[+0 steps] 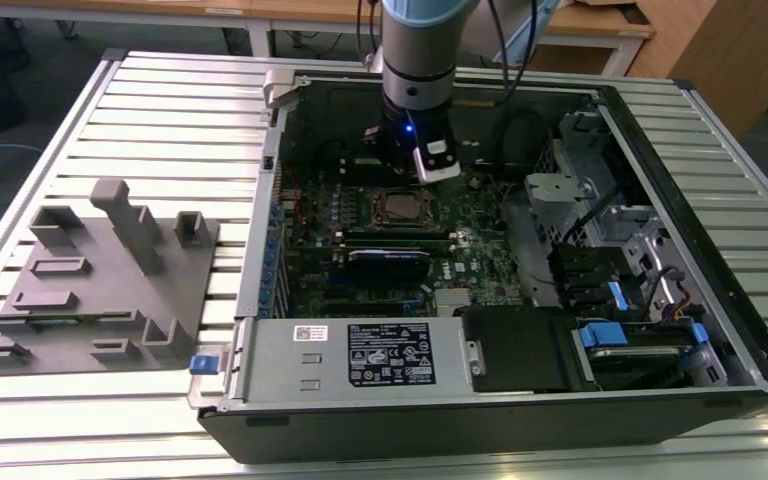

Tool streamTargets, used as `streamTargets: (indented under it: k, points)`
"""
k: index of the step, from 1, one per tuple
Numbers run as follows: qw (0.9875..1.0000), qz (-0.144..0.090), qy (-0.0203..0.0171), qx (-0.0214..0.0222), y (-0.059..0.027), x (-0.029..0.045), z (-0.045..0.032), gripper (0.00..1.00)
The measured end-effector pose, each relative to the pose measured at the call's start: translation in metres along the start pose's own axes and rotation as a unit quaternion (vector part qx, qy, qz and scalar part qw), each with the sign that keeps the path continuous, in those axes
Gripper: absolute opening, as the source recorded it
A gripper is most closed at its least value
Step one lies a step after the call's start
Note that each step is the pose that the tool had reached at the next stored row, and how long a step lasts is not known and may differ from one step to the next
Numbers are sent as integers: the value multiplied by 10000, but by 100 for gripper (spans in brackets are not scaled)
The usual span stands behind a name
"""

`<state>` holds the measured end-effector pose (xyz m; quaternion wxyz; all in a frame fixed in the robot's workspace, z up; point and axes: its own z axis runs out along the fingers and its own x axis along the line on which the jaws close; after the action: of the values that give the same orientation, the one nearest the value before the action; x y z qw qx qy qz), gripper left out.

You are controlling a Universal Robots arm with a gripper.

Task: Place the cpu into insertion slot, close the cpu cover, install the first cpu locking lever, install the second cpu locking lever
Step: 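Install the first cpu locking lever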

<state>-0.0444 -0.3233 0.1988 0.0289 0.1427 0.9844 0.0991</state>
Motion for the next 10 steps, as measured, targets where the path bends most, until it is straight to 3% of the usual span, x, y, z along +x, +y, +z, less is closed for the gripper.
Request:
streamTargets:
  k: [5,10]
  points:
    - [9997,246,-52,14,10,3,5,11]
    - [9993,360,-76,17,49,15,13,11]
